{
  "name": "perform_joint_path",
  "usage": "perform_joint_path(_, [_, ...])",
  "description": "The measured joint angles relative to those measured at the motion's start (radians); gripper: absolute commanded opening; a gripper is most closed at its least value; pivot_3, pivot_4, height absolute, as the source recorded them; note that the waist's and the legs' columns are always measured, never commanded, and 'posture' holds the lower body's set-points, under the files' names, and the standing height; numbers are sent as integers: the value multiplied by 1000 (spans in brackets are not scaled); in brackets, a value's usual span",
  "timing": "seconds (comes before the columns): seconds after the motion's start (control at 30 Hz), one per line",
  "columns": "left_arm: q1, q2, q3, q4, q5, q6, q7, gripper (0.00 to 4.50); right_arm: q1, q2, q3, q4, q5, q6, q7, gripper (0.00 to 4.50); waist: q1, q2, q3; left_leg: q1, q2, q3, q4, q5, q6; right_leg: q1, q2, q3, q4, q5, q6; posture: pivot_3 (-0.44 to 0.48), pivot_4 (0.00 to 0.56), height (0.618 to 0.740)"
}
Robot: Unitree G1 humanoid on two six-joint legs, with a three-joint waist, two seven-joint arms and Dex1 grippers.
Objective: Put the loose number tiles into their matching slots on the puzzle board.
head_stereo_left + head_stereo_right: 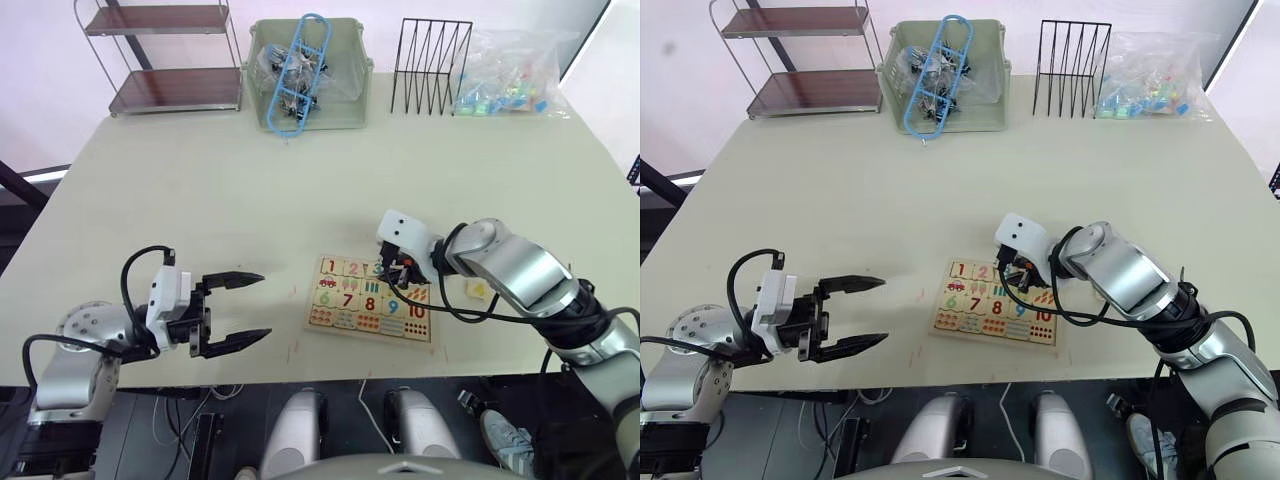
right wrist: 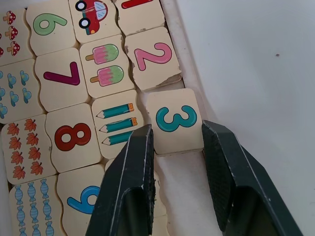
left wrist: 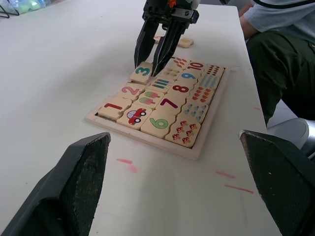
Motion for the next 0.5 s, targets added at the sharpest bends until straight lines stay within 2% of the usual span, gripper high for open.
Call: perform_joint_path(0.5, [3, 0, 0, 0, 0, -3, 2, 4500, 0, 11, 14, 1, -1, -24, 11, 859, 0, 0, 0, 0, 0, 0, 0, 0, 0, 0, 0, 0, 0, 0, 0, 0, 150, 740])
